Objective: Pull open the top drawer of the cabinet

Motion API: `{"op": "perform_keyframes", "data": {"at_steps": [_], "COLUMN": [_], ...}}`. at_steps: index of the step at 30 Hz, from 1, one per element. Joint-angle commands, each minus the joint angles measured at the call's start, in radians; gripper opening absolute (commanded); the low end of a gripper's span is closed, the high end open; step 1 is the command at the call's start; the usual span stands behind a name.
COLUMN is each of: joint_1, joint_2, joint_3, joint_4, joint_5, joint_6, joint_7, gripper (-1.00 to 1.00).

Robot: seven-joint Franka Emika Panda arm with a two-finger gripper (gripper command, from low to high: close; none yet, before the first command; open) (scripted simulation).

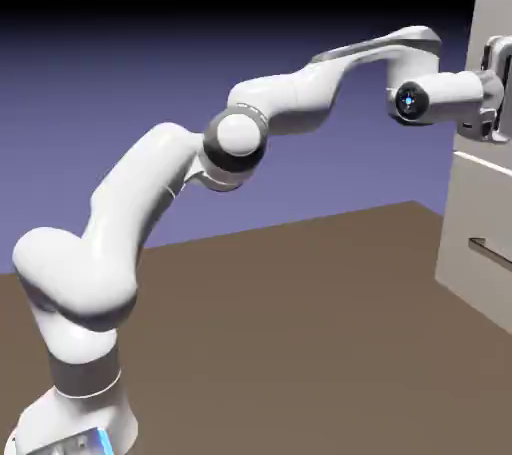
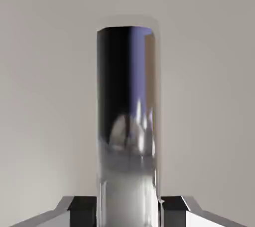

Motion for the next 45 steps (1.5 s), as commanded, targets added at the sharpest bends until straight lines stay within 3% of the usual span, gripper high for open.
{"op": "perform_keyframes", "data": {"at_steps": [1,19,28,45], "joint_1": [0.016,0.503,0.829,0.866], "joint_2": [0.02,0.44,0.62,0.132], "joint_3": [-0.007,-0.326,-0.585,-0.845], "joint_4": [-0.03,-0.667,-0.849,-0.913], "joint_5": [0.037,0.492,0.62,0.428], "joint_6": [-0.005,-0.123,-0.121,-0.34], "joint_7": [-0.044,-0.702,-0.972,-0.296], "gripper": [-1.0,-1.0,-1.0,-1.0]}}
